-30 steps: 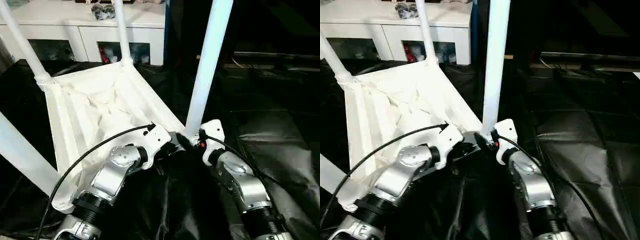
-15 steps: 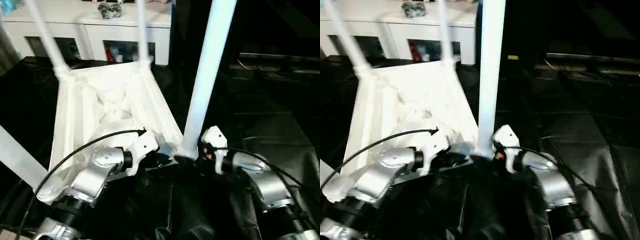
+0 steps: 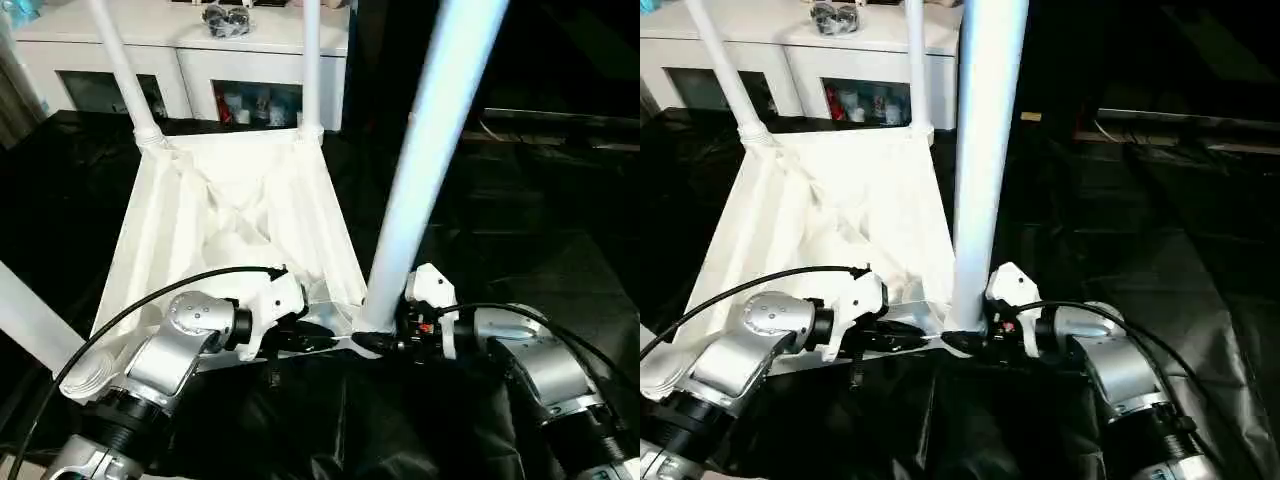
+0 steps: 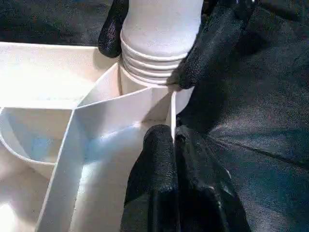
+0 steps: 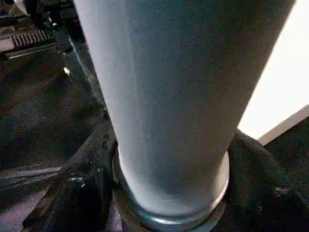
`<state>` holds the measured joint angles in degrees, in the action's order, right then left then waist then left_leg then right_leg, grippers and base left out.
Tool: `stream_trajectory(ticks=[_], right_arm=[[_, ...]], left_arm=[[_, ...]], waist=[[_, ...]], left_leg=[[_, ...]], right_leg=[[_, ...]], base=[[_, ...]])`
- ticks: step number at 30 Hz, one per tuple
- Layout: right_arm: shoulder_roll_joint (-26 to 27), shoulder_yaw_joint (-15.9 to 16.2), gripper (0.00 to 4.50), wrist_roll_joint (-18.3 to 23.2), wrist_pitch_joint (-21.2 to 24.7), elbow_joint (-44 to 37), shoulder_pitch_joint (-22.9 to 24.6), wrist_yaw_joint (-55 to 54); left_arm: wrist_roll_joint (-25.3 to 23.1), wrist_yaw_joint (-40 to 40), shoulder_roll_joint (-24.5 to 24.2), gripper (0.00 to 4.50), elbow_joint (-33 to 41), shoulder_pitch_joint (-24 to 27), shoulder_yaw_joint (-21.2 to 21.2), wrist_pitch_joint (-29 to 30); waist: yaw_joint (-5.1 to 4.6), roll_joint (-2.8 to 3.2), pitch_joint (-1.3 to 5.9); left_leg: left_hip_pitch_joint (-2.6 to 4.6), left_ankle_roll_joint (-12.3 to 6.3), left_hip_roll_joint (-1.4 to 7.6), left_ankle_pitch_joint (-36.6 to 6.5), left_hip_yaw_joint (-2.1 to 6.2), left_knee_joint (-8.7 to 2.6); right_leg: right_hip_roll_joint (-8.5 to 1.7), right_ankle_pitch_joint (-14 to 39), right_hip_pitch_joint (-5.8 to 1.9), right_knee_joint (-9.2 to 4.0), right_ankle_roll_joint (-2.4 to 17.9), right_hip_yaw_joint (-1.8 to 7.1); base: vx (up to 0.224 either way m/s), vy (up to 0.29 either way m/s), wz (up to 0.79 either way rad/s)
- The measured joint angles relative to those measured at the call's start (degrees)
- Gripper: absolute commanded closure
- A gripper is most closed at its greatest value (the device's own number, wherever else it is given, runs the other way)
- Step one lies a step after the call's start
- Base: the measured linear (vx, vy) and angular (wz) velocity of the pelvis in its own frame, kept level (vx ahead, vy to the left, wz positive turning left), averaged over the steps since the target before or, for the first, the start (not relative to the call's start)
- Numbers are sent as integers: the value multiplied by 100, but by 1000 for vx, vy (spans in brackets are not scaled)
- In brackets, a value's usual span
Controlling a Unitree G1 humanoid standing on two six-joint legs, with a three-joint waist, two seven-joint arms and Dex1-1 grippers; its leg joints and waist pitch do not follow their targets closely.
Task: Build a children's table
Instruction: Rotate leg to tighten
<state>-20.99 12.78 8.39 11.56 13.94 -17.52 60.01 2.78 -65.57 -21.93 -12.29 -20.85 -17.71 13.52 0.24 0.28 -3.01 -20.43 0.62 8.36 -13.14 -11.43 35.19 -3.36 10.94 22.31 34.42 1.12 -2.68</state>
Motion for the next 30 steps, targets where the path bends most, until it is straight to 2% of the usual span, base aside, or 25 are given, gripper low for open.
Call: stream_trajectory(ticks=[6, 8, 12, 15, 16, 17, 18, 19, 20, 24, 25, 27, 30], right_arm=[[505, -195, 178, -76, -151, 95, 152, -898], [1002, -388, 178, -210, -199, 100, 285, -1685], [1597, -568, 178, -388, -210, -5, 481, -2822], [1793, -566, 178, -498, -213, -40, 502, -3318], [1854, -566, 144, -544, -222, -64, 523, -3458], [1886, -567, 144, -581, -230, -98, 549, -3536], [1918, -567, 109, -584, -235, -127, 576, -3598], [1982, -569, 107, -589, -234, -154, 603, -3674], [1997, -571, 107, -586, -229, -155, 603, -3686], [1957, -612, 61, -566, -124, -225, 561, -3609], [1838, -611, 61, -527, -52, -284, 550, -3445], [1592, -607, 61, -412, 88, -417, 546, -3139], [1133, -547, 61, -171, 390, -590, 316, -2421]], left_arm=[[-66, 420, 56, 450, -27, 14, 90, 16], [-188, 759, 192, 450, -62, 12, 186, 38], [-320, 1249, 433, 450, -71, 1, 236, 138], [-374, 1491, 541, 450, -49, -8, 240, 200], [-373, 1546, 576, 450, -32, -8, 250, 250], [-373, 1583, 604, 450, -5, -1, 254, 291], [-372, 1593, 613, 450, 21, 2, 255, 328], [-374, 1597, 616, 450, 75, 15, 273, 396], [-374, 1606, 625, 450, 83, 15, 275, 419], [-408, 1694, 719, 450, 136, 15, 257, 483], [-410, 1702, 748, 450, 137, 14, 220, 481], [-409, 1684, 767, 450, 168, 13, 173, 478], [-312, 1439, 589, 450, 289, 16, 135, 480]], waist=[[-93, -18, -6], [-154, -25, -10], [-169, -22, -9], [-154, -20, -7], [-149, -20, -7], [-144, -20, -7], [-144, -29, -7], [-147, -37, -9], [-146, -37, -8], [-143, -13, -11], [-147, 20, -13], [-142, 49, -16], [-138, 53, -19]], left_leg=[[13, 35, 0, -10, 0, 4], [14, 45, 2, -5, 0, 4], [19, 49, 2, -4, 1, 4], [12, 50, 2, -5, 0, 1], [5, 50, 2, -5, 0, 0], [-2, 50, 1, -5, 0, 0], [-7, 49, 1, -4, 0, 0], [-13, 49, 1, -4, -1, 0], [-14, 49, 1, -4, -1, 1], [-21, 49, 0, -5, -3, 2], [-28, 47, 0, -5, -2, 3], [-42, 36, 0, 0, -2, 4], [-55, 15, 3, 13, 0, 6]], right_leg=[[1, -7, -2, 10, 10, 2], [2, -8, 2, 18, 11, 3], [2, -7, 10, 26, 10, 6], [2, -6, 18, 27, 8, 5], [2, -5, 24, 27, 7, 5], [2, -6, 29, 27, 8, 5], [2, -6, 34, 27, 8, 6], [2, -6, 41, 31, 8, 6], [2, -6, 43, 31, 8, 6], [1, -6, 49, 30, 8, 9], [2, -7, 52, 26, 9, 8], [1, -7, 60, 26, 10, 7], [2, -6, 75, 38, 10, 2]], base=[[0, 0, 0], [0, 0, 0], [0, 0, 0], [0, 0, 0], [0, 0, 0], [0, 0, 0], [0, 0, 0], [0, 0, 0], [0, 0, 0], [0, 0, 0], [0, 0, 0], [0, 0, 0], [0, 0, 0]])
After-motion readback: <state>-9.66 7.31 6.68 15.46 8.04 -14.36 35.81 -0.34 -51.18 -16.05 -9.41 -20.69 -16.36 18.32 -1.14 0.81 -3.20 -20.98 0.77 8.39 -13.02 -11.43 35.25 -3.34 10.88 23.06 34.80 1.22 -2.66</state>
